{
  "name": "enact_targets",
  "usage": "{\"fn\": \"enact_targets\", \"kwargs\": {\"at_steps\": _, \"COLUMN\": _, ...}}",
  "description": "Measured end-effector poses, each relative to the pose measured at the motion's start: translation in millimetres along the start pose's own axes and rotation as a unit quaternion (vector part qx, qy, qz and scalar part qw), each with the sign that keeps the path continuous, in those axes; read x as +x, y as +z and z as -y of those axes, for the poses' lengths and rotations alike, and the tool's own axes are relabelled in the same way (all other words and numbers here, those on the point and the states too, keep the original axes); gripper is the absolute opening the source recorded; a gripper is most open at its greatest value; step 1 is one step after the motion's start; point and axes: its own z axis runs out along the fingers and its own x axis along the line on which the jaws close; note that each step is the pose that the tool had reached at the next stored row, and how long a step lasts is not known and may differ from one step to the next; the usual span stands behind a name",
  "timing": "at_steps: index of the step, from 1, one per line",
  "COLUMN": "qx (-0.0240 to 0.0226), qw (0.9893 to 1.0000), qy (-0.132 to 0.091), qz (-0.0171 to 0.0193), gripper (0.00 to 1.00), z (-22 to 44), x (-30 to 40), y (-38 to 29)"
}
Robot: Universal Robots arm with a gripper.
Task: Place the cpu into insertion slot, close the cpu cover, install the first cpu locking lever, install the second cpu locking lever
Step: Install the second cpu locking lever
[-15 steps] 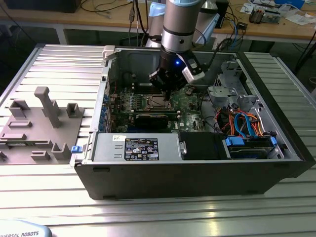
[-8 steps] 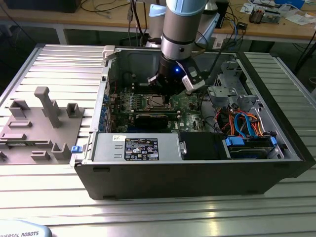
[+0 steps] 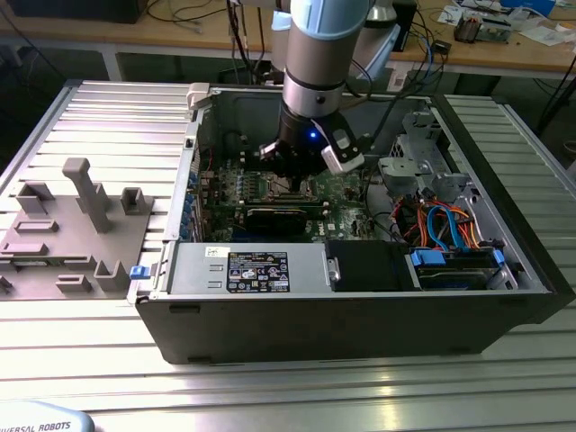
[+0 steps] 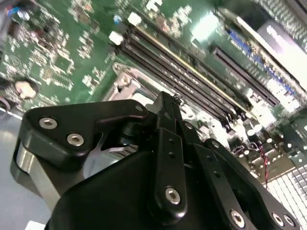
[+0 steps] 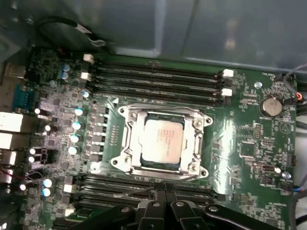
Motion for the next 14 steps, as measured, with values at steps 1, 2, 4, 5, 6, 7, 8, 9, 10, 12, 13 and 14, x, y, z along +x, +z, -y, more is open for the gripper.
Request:
{"fn": "enact_targets", "kwargs": {"at_steps": 1, "qx": -0.0037, "qw": 1.0000, "qy": 0.000, "qz": 0.0005, "gripper": 0.11, "z": 0.5, "x": 2.8, "y": 0.1}}
{"fn": "enact_targets", "kwargs": {"at_steps": 2, "qx": -0.0054, "qw": 1.0000, "qy": 0.000, "qz": 0.0007, "gripper": 0.11, "z": 1.3, "x": 4.9, "y": 0.1}}
{"fn": "enact_targets", "kwargs": {"at_steps": 4, "qx": -0.0067, "qw": 1.0000, "qy": 0.000, "qz": 0.0008, "gripper": 0.11, "z": 5.2, "x": 8.8, "y": -0.2}}
{"fn": "enact_targets", "kwargs": {"at_steps": 5, "qx": -0.0072, "qw": 1.0000, "qy": 0.000, "qz": 0.0010, "gripper": 0.11, "z": 7.7, "x": 10.8, "y": -0.4}}
{"fn": "enact_targets", "kwargs": {"at_steps": 6, "qx": -0.0076, "qw": 1.0000, "qy": 0.000, "qz": 0.0011, "gripper": 0.11, "z": 9.6, "x": 12.1, "y": -0.5}}
{"fn": "enact_targets", "kwargs": {"at_steps": 7, "qx": -0.0086, "qw": 1.0000, "qy": 0.000, "qz": 0.0012, "gripper": 0.11, "z": 12.2, "x": 14.2, "y": -0.7}}
{"fn": "enact_targets", "kwargs": {"at_steps": 8, "qx": -0.0096, "qw": 1.0000, "qy": 0.000, "qz": 0.0013, "gripper": 0.11, "z": 12.6, "x": 15.1, "y": -0.7}}
{"fn": "enact_targets", "kwargs": {"at_steps": 9, "qx": -0.0124, "qw": 0.9999, "qy": 0.000, "qz": 0.0016, "gripper": 0.11, "z": 12.5, "x": 16.1, "y": -0.4}}
{"fn": "enact_targets", "kwargs": {"at_steps": 10, "qx": -0.0155, "qw": 0.9999, "qy": 0.000, "qz": 0.0020, "gripper": 0.11, "z": 12.5, "x": 16.7, "y": 0.0}}
{"fn": "enact_targets", "kwargs": {"at_steps": 12, "qx": -0.0242, "qw": 0.9997, "qy": -0.001, "qz": 0.0030, "gripper": 0.11, "z": 12.4, "x": 17.1, "y": 0.6}}
{"fn": "enact_targets", "kwargs": {"at_steps": 13, "qx": -0.0332, "qw": 0.9994, "qy": -0.001, "qz": 0.0040, "gripper": 0.11, "z": 12.2, "x": 17.6, "y": 1.1}}
{"fn": "enact_targets", "kwargs": {"at_steps": 14, "qx": -0.0380, "qw": 0.9993, "qy": -0.001, "qz": 0.0045, "gripper": 0.11, "z": 12.2, "x": 19.3, "y": 1.4}}
